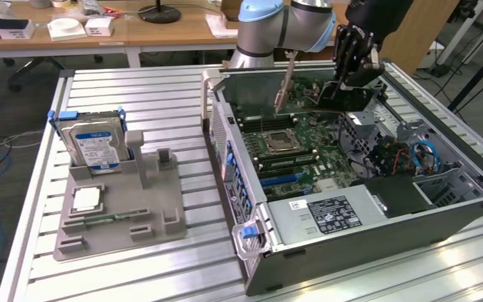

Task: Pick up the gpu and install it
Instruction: 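Insert the gpu into the slot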

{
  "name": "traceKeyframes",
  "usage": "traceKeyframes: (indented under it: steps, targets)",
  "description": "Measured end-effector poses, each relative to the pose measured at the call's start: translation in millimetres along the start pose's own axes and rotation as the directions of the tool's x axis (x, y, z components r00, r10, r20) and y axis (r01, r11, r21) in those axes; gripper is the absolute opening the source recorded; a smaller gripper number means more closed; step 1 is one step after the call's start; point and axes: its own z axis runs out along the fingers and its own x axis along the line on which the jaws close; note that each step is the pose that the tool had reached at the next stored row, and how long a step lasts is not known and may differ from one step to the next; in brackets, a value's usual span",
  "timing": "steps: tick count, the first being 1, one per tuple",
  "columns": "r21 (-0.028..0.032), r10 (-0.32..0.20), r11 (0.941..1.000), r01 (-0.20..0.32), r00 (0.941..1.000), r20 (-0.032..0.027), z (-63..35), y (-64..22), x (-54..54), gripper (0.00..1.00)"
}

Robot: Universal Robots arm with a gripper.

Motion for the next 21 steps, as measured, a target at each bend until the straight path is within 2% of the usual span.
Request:
traceKeyframes:
  steps: [11, 21]
  targets:
    - [-0.0017, -0.077, 0.9971, 0.077, 0.9971, -0.0018, 0.0, 0.0, 0.0, 0.27]
    - [-0.0033, -0.146, 0.9893, 0.146, 0.9893, -0.0034, 0.0, 0.0, 0.0, 0.27]
